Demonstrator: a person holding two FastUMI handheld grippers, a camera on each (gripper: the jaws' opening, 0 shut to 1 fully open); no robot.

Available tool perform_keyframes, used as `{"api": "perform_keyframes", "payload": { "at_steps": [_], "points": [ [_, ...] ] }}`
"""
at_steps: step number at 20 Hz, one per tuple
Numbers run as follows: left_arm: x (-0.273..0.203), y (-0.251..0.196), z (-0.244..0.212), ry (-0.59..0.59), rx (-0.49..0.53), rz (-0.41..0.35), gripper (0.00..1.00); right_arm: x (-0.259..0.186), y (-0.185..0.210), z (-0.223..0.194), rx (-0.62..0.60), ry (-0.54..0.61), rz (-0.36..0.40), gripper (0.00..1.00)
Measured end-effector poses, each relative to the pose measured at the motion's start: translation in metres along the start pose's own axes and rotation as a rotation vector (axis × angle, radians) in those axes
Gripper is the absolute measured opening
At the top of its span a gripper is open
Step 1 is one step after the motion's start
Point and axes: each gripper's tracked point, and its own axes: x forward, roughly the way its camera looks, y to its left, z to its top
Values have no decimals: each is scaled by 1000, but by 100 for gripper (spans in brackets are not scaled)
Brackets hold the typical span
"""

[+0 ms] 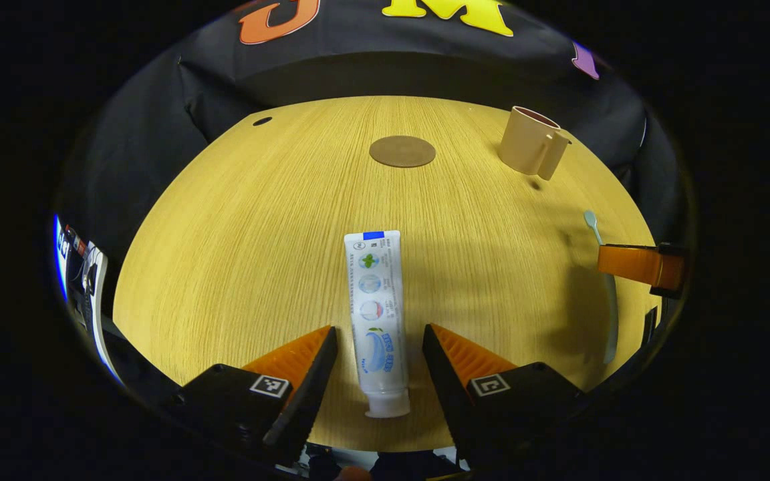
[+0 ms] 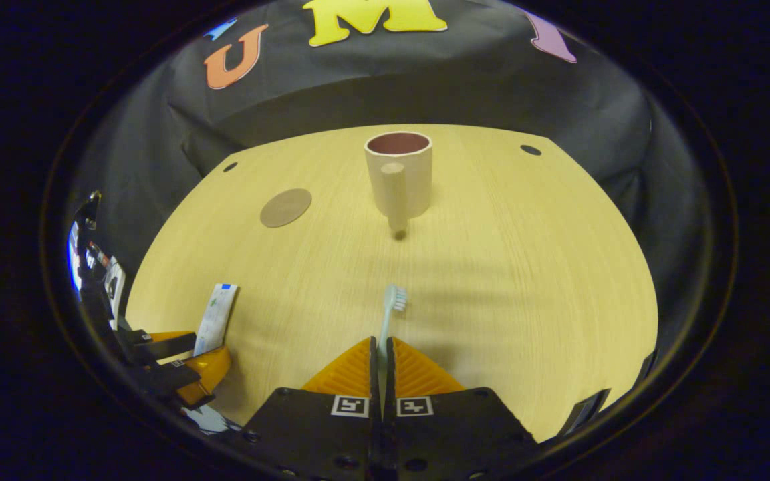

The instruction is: Put the toothbrush and toothpaste on the desktop into the cup, then pick up the cup and place it on the coaster on the desktop.

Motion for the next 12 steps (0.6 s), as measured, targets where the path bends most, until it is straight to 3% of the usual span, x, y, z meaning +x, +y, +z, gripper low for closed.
{"api": "perform_keyframes", "payload": {
  "at_steps": [1,4,7,10,11,12],
  "points": [
    [-1,-5,6,-1,-2,1,79,-2,-1,1,-1,-6,1,0],
    [-4,-18,24,9,-28,4,48,-10,0,6,0,-20,4,0],
    [-10,-36,46,3,-11,-11,44,-14,-2,10,1,-34,3,1],
    [-19,-58,70,-1,-7,-45,34,-18,-3,22,-5,-61,8,1],
    [-23,-67,79,-4,-20,-57,37,-19,-2,28,-8,-74,9,1],
    [-28,-76,89,-12,-25,-63,29,-20,-2,34,-10,-87,10,1]
  ]
}}
